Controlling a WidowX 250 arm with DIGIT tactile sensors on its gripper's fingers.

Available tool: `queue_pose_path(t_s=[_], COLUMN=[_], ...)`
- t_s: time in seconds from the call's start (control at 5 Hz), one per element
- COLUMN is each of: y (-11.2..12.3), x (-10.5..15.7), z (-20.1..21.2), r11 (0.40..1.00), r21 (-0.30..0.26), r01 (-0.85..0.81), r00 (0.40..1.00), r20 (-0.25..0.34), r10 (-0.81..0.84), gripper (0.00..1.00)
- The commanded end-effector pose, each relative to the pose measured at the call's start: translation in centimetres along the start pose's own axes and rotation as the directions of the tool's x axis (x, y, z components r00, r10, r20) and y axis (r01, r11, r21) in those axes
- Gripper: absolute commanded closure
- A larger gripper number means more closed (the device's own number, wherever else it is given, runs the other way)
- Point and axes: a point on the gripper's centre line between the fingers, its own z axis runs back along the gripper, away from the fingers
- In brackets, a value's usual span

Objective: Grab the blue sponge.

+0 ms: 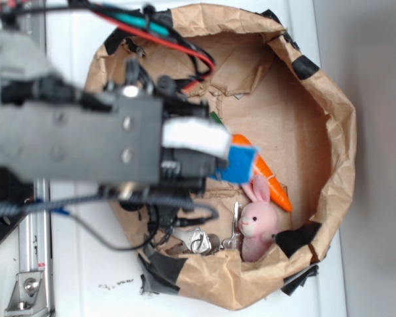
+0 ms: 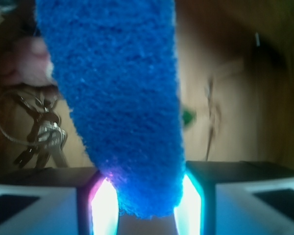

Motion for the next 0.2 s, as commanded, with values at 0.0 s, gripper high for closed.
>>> queue_pose_path(t_s=[0.0], y=[1.70], x=[1.67], z=[1.23], r11=[0.978], r21=[-0.025], r01=[-0.205], r00=[0.979], r20=[-0.003], r10=[0.205], gripper=[1.00])
